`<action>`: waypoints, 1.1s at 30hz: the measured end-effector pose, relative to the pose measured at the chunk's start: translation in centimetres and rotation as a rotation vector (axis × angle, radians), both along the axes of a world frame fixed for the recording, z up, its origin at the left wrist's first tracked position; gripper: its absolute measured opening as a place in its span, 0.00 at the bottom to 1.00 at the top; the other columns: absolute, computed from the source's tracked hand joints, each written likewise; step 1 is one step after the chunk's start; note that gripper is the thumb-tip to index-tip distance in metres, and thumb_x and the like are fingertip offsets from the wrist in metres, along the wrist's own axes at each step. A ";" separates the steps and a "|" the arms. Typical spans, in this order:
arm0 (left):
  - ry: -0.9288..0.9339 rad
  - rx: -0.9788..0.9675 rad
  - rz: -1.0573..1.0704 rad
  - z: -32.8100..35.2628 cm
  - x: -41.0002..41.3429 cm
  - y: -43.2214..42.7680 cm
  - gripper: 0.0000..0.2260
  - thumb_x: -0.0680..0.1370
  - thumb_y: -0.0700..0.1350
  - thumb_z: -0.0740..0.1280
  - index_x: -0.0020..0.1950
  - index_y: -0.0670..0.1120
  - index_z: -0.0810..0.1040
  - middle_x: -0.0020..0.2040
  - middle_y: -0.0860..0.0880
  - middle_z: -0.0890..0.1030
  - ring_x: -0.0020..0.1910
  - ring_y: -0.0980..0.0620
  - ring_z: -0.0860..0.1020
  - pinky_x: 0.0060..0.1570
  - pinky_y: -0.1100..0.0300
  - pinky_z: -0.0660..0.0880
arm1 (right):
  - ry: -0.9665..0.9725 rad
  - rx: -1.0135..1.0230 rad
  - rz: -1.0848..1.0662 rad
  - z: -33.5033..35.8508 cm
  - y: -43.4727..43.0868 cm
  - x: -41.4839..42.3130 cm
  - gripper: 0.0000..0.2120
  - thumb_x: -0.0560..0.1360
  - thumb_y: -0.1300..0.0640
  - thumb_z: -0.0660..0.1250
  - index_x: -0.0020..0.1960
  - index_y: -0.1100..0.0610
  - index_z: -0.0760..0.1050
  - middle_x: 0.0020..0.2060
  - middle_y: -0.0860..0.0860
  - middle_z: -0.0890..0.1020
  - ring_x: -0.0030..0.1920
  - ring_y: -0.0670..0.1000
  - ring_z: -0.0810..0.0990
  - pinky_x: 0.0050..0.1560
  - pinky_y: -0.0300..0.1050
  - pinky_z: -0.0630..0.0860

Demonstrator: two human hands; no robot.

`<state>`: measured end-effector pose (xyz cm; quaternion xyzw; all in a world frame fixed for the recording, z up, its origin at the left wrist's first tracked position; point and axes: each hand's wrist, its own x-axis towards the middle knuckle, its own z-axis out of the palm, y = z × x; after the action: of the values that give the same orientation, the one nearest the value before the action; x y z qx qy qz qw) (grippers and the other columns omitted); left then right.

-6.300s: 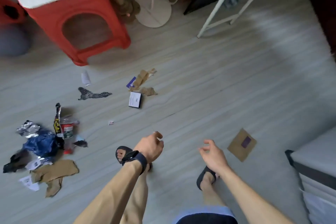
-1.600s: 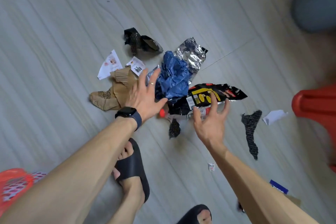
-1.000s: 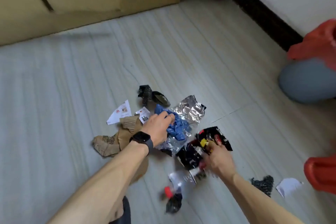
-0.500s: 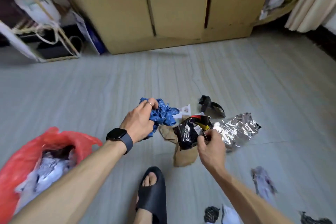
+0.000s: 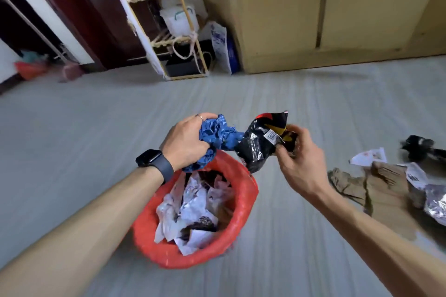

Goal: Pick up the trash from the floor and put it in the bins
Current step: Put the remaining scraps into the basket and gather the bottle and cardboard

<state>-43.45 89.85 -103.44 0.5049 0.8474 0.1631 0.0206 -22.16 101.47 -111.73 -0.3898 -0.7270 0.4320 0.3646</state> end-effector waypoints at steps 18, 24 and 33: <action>0.099 -0.488 -0.310 -11.1 -5.3 -13.6 0.37 0.70 0.59 0.61 0.78 0.56 0.54 0.81 0.50 0.46 0.76 0.46 0.50 0.72 0.45 0.50 | -1.178 0.666 0.636 -1.4 -12.0 -11.8 0.13 0.76 0.52 0.60 0.58 0.51 0.76 0.57 0.50 0.78 0.61 0.56 0.75 0.59 0.49 0.69; -0.134 -0.605 -0.258 -13.0 -5.8 -12.9 0.30 0.79 0.59 0.52 0.80 0.58 0.47 0.80 0.51 0.40 0.79 0.45 0.41 0.76 0.47 0.40 | -1.130 0.386 0.773 -3.1 -12.3 -12.6 0.27 0.73 0.38 0.59 0.66 0.53 0.72 0.67 0.53 0.68 0.64 0.58 0.72 0.64 0.52 0.72; -0.267 -0.954 -0.200 -14.5 -6.1 -10.5 0.49 0.68 0.68 0.65 0.78 0.61 0.35 0.77 0.54 0.30 0.77 0.46 0.32 0.72 0.37 0.37 | -1.409 0.050 0.912 -6.1 -13.1 -15.0 0.70 0.60 0.24 0.70 0.75 0.51 0.23 0.78 0.65 0.40 0.79 0.63 0.48 0.77 0.56 0.56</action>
<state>-49.54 79.30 -117.95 0.4926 0.7651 -0.1818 0.3728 -37.11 88.37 -117.79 -0.2280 -0.8804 0.1762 -0.3767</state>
